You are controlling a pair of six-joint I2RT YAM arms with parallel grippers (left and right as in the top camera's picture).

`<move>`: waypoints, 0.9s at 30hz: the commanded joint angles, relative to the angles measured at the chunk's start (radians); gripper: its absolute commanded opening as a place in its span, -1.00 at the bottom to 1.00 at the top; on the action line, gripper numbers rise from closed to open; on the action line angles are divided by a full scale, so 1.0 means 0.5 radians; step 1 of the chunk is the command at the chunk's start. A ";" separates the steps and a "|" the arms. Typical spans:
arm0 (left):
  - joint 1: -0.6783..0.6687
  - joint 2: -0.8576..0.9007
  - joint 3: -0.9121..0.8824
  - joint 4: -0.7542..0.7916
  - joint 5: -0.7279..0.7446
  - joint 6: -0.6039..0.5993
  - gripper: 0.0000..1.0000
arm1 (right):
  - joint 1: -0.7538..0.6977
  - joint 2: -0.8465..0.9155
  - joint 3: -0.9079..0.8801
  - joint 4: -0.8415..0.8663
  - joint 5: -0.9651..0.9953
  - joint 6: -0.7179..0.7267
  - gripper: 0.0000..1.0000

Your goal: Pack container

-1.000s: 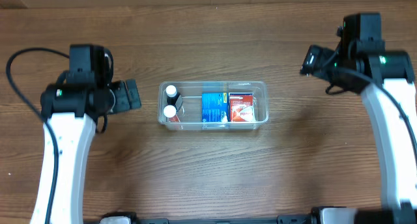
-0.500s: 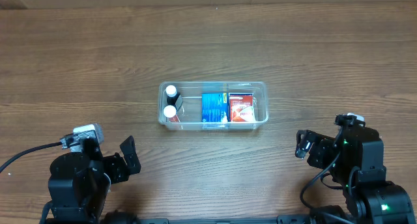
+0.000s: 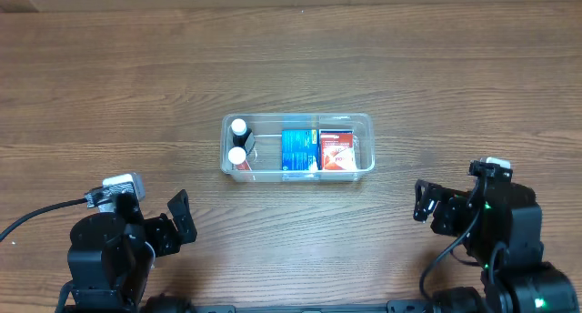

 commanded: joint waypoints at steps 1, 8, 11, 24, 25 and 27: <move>-0.011 -0.014 -0.024 0.001 0.016 -0.028 1.00 | 0.011 -0.215 -0.204 0.291 -0.014 -0.356 1.00; -0.011 -0.014 -0.024 0.001 0.016 -0.029 1.00 | 0.011 -0.871 -1.006 1.171 -0.060 -0.385 1.00; -0.011 -0.014 -0.024 0.001 0.017 -0.028 1.00 | 0.011 -1.112 -1.312 1.588 -0.064 -0.385 1.00; -0.011 -0.014 -0.024 0.001 0.017 -0.028 1.00 | 0.011 -1.183 -1.569 1.836 -0.011 -0.377 1.00; -0.011 -0.014 -0.024 0.001 0.017 -0.028 1.00 | 0.011 -1.183 -1.569 1.836 -0.011 -0.378 1.00; -0.011 -0.014 -0.024 0.001 0.016 -0.028 1.00 | 0.011 -1.183 -1.569 1.836 -0.011 -0.378 1.00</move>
